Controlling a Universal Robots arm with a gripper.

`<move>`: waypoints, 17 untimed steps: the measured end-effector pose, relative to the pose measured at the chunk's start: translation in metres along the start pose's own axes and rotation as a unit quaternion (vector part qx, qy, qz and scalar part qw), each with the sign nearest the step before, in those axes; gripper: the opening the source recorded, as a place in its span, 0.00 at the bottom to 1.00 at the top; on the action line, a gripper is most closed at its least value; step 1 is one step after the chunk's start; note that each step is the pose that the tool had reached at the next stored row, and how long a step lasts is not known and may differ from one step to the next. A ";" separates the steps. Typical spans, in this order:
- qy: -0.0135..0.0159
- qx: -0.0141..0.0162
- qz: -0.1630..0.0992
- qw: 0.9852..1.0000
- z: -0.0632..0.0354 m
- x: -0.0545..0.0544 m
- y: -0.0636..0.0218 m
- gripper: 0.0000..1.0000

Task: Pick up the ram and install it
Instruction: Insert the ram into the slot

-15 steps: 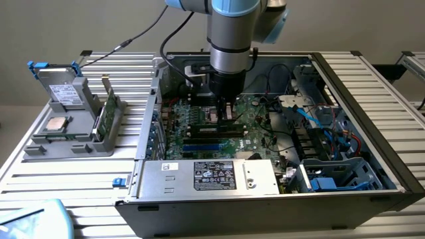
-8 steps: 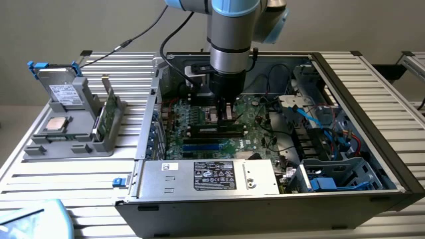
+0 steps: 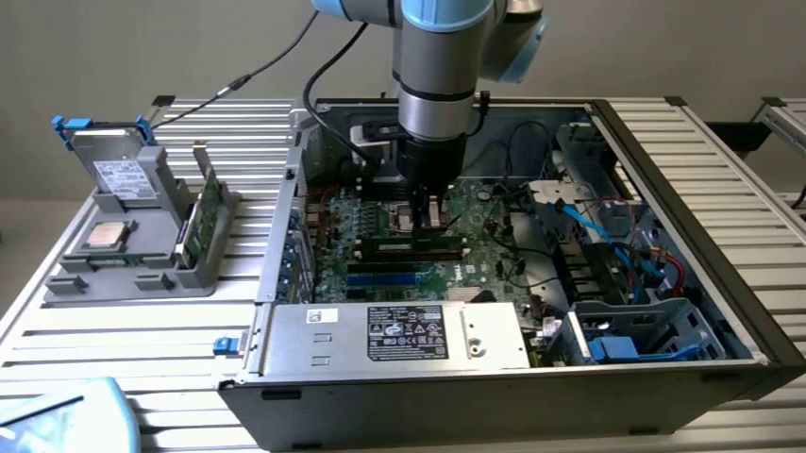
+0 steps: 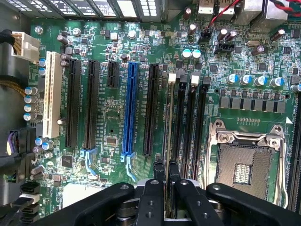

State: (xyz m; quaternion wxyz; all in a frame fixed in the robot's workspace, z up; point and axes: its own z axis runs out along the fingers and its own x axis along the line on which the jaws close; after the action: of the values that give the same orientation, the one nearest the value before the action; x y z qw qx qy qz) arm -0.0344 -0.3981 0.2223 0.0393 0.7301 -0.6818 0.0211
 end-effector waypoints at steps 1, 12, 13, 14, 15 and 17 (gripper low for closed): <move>0.000 0.000 0.000 1.000 0.0000 0.000 0.0000 0.14; -0.002 0.000 0.004 1.000 0.0013 0.000 0.0000 0.14; -0.002 0.000 0.006 1.000 0.0015 0.000 0.0000 0.14; -0.002 -0.001 0.009 1.000 0.0016 0.000 0.0000 0.14; -0.002 -0.001 0.012 1.000 0.0017 0.000 0.0000 0.14; -0.003 -0.001 0.017 1.000 0.0019 0.000 0.0000 0.14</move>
State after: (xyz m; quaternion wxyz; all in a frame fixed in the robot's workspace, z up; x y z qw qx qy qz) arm -0.0344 -0.3982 0.2204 0.0381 0.7182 -0.6945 0.0190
